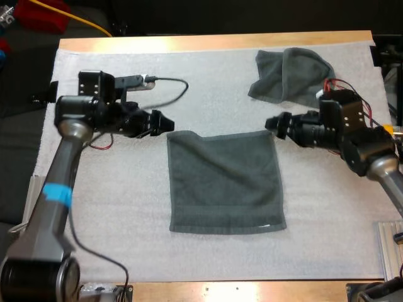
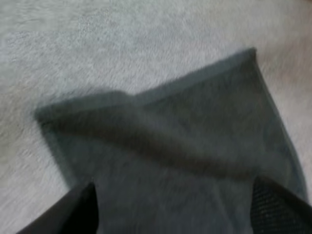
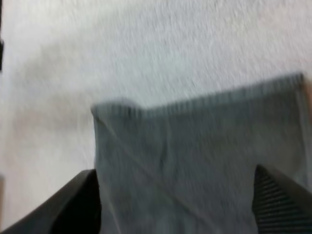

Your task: Pick towel from pile, fold and stack

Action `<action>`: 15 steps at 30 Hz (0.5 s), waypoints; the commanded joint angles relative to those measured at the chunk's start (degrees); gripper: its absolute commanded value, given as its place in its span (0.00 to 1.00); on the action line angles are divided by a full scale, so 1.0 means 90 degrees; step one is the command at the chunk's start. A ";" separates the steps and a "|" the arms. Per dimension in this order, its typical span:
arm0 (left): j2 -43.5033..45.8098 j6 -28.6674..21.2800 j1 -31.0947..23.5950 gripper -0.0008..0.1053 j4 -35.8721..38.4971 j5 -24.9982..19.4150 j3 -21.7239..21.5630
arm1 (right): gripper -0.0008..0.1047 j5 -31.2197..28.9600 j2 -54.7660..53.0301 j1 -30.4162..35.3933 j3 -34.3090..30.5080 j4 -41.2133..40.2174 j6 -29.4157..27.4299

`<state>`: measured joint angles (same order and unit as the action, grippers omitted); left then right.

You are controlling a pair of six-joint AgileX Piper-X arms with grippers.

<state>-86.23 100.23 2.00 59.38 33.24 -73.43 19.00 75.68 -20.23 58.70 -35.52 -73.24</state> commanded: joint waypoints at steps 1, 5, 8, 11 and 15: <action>0.0255 -0.0168 -0.0004 0.60 0.0199 -0.0209 -0.0043 | 0.62 0.0001 -0.0252 -0.0011 0.0031 -0.0423 -0.0270; 0.0826 -0.0201 -0.0004 0.60 0.0466 -0.0238 0.0048 | 0.62 0.0001 -0.0750 -0.0010 0.0031 -0.1076 -0.0547; 0.1245 -0.0201 -0.0004 0.60 0.0641 -0.0239 0.0174 | 0.62 0.0001 -0.1108 -0.0010 0.0031 -0.1465 -0.0600; 0.1675 -0.0201 -0.0004 0.60 0.0804 -0.0239 0.0359 | 0.62 0.0001 -0.1468 -0.0010 0.0031 -0.1838 -0.0600; 0.2264 -0.0181 -0.0004 0.60 0.0861 -0.0239 0.0787 | 0.62 0.0001 -0.1886 -0.0010 0.0031 -0.2258 -0.0600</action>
<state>-66.90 98.59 2.00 66.68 31.48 -66.91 18.77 59.78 -20.23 58.70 -54.35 -77.83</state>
